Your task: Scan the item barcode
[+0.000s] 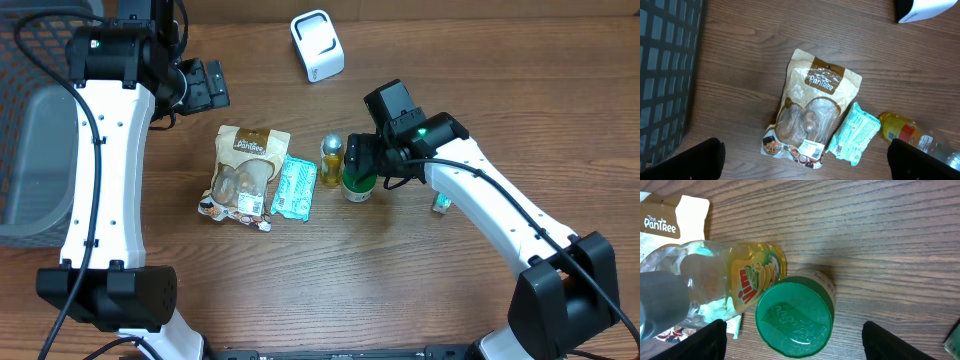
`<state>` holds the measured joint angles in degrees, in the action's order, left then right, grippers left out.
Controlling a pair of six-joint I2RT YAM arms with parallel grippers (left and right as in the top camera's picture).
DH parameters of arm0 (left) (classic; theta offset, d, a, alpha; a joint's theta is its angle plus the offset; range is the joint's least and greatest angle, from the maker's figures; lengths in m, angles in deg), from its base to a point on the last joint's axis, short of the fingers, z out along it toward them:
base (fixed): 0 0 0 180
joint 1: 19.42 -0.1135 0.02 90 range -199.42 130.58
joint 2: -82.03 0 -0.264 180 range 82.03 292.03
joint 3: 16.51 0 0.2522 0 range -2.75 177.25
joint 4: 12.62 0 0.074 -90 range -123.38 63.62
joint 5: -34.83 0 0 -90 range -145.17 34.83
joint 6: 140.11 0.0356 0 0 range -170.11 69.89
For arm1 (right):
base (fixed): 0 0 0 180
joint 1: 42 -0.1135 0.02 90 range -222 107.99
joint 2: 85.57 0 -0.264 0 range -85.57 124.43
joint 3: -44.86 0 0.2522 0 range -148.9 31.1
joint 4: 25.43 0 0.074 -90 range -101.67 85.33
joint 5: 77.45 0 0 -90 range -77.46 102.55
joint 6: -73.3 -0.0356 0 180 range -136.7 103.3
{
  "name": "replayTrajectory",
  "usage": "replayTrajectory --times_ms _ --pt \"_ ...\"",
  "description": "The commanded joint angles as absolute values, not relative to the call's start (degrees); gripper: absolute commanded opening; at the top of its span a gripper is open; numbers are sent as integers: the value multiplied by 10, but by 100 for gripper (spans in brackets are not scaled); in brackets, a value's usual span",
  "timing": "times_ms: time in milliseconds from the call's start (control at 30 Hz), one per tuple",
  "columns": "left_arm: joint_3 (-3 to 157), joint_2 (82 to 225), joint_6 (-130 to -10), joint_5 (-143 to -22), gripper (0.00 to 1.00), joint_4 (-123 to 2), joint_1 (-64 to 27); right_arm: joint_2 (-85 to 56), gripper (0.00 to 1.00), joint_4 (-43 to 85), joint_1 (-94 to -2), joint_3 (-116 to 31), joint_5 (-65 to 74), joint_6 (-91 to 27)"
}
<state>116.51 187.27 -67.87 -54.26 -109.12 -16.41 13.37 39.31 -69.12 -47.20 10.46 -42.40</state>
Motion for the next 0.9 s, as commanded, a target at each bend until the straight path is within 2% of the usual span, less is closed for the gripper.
replayTrajectory --times_ms 0,167,867 --pt "1174 1874 -672 -546 99 -1091 -164 135 83 391 -694 -460 114 -435" --pt "1174 1874 -672 -546 100 -1091 -164 136 83 396 -694 -458 180 -439" --pt "1174 1874 -672 -546 99 -1091 -164 174 87 385 -713 -458 168 -459"
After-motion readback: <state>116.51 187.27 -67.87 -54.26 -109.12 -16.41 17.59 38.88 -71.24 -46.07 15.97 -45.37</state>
